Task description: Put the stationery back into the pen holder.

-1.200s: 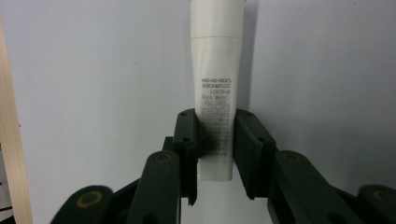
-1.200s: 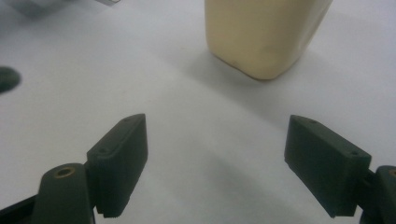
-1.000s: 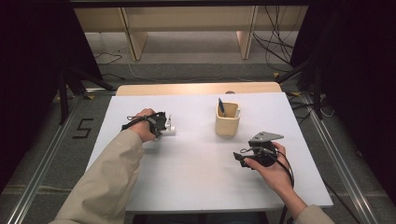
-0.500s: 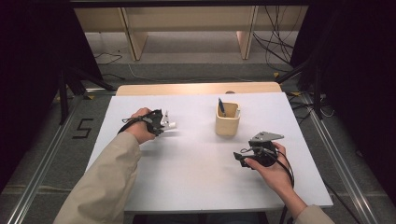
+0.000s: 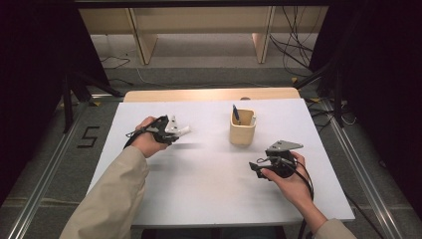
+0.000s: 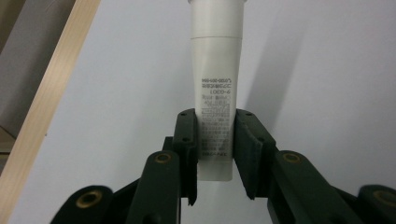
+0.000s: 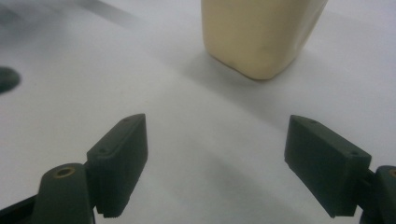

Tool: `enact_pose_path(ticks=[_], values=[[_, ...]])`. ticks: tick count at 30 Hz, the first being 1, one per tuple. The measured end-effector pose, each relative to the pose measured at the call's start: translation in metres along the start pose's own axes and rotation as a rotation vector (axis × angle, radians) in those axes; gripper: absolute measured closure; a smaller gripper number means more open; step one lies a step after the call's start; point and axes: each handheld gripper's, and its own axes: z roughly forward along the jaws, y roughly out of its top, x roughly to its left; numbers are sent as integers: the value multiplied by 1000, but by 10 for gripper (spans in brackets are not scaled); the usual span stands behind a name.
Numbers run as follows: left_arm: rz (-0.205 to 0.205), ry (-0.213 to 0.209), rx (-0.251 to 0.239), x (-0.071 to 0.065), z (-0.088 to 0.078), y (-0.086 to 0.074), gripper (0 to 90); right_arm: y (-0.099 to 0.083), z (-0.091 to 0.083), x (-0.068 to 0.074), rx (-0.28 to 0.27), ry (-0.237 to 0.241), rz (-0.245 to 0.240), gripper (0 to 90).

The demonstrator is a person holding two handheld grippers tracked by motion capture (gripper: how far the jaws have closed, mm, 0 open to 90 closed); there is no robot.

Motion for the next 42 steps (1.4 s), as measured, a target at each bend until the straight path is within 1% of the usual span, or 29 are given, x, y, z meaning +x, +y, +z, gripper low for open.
enact_pose_path(ticks=[1,2,5,6,8,10,11,14,18,20,21,24,25,27,32,34,35,37,39,42], values=[[-7,1,-11,-1,0,0,715,0,0,0,0,0,0,221],[-10,15,-22,-3,-1,1,715,0,0,0,-1,-1,1,221],[-47,34,-70,-9,-3,4,715,0,0,0,-2,-2,1,221],[-56,28,-80,-10,-3,5,714,0,0,0,-2,-3,1,221],[-84,35,-113,-12,-5,7,715,0,0,-1,-1,-3,1,221],[-132,40,-156,-14,-7,9,715,0,0,-1,-1,-3,1,221],[-147,37,-171,-15,-7,11,714,0,0,-1,-1,-4,1,221],[-171,53,-201,-18,-10,15,715,0,-1,-1,-4,-4,5,221],[-228,59,-244,-21,-12,19,714,0,-1,-1,-3,-4,1,221],[-241,63,-255,-23,-13,21,714,0,-1,-1,-3,-4,2,221],[-260,65,-272,-24,-12,22,714,0,-1,-1,-3,-5,3,221],[-287,71,-293,-27,-12,25,714,0,0,-1,-3,-5,5,221],[-283,76,-290,-27,-12,26,714,0,0,-1,-2,-5,3,221],[-295,81,-306,-29,-12,29,714,0,0,-1,0,-5,2,221],[-304,94,-320,-33,-10,36,714,0,0,-1,-2,-5,3,221],[-312,90,-331,-34,-10,39,714,0,0,-1,-2,-5,3,221],[-309,96,-331,-35,-9,40,714,-1,0,-1,-2,-5,3,221],[-319,89,-348,-36,-9,43,714,-1,0,-1,-1,-4,3,221],[-315,94,-353,-37,-9,47,714,-1,0,-1,-2,-4,4,221],[-319,90,-370,-39,-9,52,714,-1,0,-1,-3,-5,3,221]])
